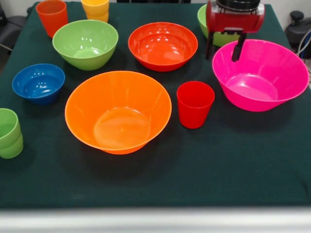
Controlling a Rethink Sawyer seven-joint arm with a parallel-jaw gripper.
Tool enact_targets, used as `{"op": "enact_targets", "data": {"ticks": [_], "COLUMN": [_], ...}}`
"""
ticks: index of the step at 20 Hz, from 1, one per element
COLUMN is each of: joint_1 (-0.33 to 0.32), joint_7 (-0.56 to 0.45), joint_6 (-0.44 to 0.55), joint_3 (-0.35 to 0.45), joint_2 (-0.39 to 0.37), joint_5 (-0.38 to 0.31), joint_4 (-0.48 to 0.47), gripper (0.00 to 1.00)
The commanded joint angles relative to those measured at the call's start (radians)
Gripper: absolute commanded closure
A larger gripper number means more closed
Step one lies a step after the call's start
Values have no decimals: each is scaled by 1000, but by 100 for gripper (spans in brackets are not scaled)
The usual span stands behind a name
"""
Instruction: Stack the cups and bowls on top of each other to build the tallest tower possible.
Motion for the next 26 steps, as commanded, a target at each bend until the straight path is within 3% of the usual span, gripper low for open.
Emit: {"op": "enact_targets", "data": {"ticks": [1, 14, 26], "joint_1": [-48, -78, -80], "joint_7": [18, -17, -6], "joint_6": [134, 206, 238], "joint_3": [49, 49, 57], "joint_2": [99, 119, 141], "joint_5": [-49, -77, -91], "joint_4": [-163, -267, -307], "gripper": [0, 0, 0]}}
